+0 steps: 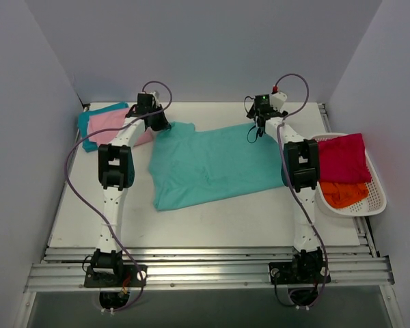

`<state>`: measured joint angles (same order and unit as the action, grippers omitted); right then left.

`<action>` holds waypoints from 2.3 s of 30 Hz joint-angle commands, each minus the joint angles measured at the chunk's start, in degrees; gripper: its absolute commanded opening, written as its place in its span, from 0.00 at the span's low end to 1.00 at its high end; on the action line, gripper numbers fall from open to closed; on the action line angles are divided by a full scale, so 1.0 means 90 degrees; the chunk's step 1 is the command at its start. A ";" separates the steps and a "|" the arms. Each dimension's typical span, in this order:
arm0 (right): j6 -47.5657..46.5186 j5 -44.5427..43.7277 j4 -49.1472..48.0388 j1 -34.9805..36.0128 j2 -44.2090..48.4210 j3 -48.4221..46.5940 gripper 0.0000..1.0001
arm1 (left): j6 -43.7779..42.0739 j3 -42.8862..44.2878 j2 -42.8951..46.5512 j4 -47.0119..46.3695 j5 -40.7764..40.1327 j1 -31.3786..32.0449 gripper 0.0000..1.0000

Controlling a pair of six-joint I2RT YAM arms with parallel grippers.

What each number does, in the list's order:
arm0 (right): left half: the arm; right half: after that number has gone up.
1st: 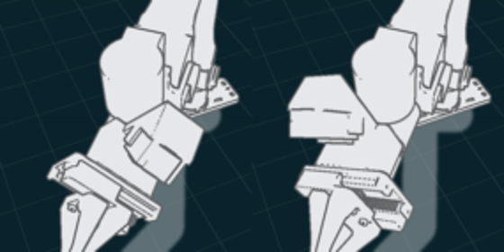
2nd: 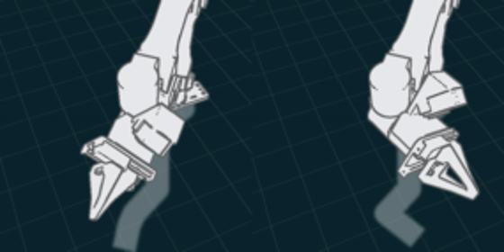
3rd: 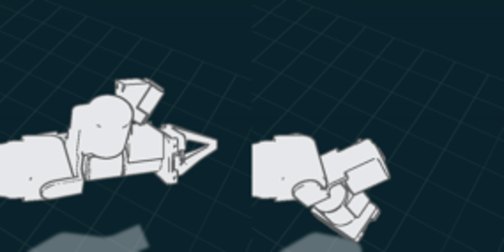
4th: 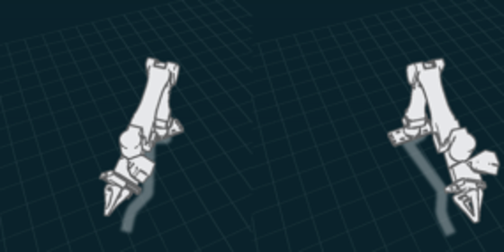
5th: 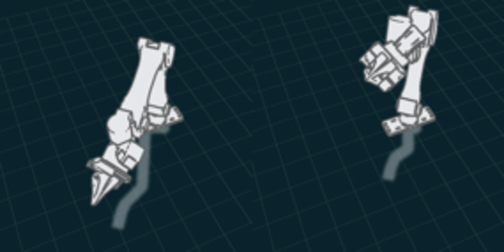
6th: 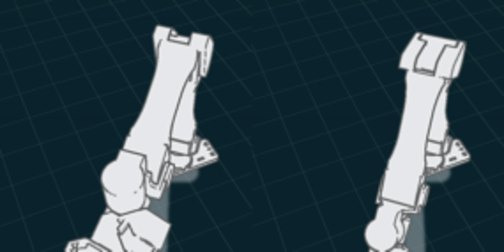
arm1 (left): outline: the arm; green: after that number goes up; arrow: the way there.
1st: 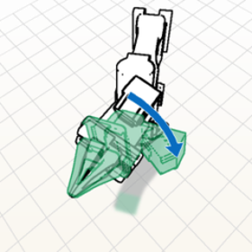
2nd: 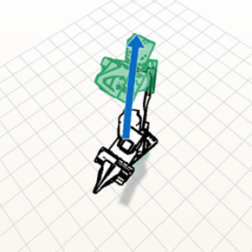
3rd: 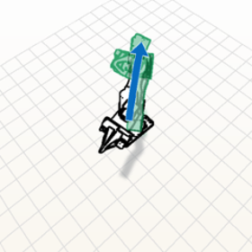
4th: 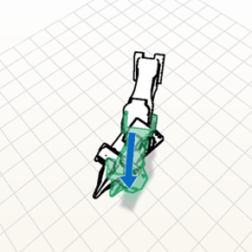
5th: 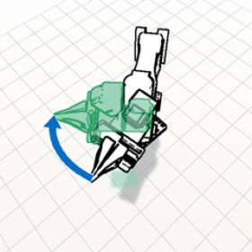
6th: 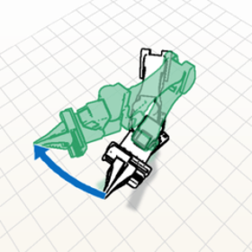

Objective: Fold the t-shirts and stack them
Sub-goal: Fold the tshirt

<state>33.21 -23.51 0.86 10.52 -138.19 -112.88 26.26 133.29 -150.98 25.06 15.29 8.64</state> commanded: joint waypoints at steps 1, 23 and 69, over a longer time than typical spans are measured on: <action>-0.0184 0.0228 0.0149 -0.0280 -0.0055 -0.0407 0.94 | -0.0144 -0.0055 0.0447 -0.0216 0.0147 -0.0004 0.02; 0.0255 0.0883 -0.0027 -0.0486 -0.1139 -0.1110 0.89 | -0.0222 -0.0064 0.0369 -0.0196 0.0040 0.0026 0.02; 0.0353 0.0962 -0.0272 -0.0769 -0.0027 -0.0231 0.00 | -0.0613 -0.0572 0.1598 0.0253 -0.0712 0.0084 0.02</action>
<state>37.26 -14.63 -2.96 4.08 -143.87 -115.15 21.98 129.23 -142.23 27.57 9.82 9.04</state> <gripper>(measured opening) 0.009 0.034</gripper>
